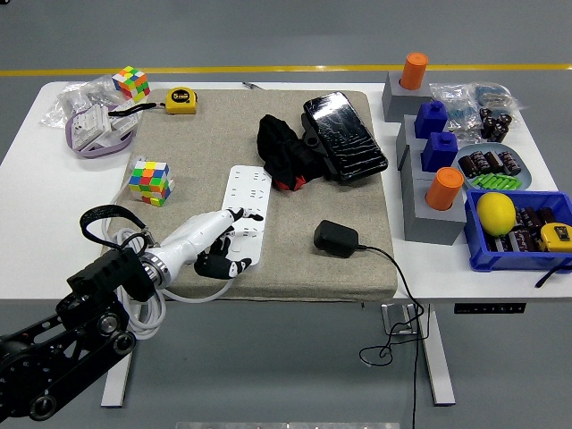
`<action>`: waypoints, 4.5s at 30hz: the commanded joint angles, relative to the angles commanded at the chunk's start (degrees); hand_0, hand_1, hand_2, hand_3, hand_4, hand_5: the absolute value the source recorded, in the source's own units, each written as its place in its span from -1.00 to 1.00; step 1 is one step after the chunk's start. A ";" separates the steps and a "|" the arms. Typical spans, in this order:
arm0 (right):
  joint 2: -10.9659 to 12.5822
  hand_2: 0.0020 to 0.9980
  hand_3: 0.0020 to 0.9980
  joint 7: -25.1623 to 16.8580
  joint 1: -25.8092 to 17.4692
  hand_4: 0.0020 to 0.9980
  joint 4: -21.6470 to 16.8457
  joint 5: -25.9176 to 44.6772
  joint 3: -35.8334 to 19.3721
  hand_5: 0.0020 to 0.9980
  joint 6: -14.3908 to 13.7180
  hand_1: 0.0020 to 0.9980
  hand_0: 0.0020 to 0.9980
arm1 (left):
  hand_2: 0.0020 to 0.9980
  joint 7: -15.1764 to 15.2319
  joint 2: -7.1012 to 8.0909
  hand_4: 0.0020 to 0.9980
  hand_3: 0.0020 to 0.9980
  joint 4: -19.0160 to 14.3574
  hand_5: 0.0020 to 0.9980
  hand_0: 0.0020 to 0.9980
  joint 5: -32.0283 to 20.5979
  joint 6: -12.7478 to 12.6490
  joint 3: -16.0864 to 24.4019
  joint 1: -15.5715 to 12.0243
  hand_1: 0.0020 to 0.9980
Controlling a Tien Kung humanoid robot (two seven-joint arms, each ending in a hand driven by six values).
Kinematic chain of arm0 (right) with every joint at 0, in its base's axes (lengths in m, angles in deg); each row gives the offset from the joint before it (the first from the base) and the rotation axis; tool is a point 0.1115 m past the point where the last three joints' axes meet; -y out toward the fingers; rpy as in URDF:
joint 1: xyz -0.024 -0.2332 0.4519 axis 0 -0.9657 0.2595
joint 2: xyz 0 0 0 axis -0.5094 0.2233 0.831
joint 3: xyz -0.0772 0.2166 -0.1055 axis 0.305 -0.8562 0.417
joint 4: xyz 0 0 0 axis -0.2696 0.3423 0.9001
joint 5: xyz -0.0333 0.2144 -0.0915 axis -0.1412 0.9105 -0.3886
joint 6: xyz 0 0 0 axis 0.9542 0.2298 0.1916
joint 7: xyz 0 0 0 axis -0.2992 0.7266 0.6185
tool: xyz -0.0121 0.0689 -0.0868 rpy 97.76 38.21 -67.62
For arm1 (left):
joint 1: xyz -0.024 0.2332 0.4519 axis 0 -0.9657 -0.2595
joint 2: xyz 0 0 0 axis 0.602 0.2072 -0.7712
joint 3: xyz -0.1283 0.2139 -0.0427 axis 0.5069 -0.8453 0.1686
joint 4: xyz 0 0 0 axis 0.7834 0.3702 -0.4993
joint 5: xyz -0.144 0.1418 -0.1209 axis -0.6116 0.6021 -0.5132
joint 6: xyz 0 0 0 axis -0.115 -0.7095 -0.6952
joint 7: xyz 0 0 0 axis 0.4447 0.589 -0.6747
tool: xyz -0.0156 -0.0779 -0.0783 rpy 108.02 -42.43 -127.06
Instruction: Pull the plug out and thorw away
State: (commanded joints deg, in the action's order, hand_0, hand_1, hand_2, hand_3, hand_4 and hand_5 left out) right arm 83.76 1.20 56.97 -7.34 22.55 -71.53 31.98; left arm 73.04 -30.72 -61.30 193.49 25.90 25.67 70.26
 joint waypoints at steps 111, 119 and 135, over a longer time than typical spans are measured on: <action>-0.14 0.34 0.14 0.03 0.59 0.94 0.07 0.58 0.86 0.01 -0.07 0.31 0.13 | 1.00 13.09 -7.63 1.00 1.00 20.66 0.24 1.00 6.96 -5.24 18.71 3.47 1.00; -0.14 0.34 0.14 0.01 0.53 0.94 0.06 0.60 0.88 0.01 -0.07 0.31 0.13 | 1.00 12.88 -7.79 1.00 1.00 20.63 0.23 1.00 7.10 -4.97 18.91 3.28 1.00; -0.19 0.34 0.14 -0.01 0.56 0.94 0.08 0.64 0.73 0.01 -0.01 0.31 0.13 | 1.00 12.53 -7.83 1.00 1.00 20.75 0.22 1.00 7.28 -4.31 18.58 3.43 1.00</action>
State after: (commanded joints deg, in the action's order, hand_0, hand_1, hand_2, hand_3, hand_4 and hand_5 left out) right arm 83.57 1.19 57.54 -7.26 23.19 -70.80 31.98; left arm 85.56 -38.55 -40.55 200.77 21.59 44.25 73.69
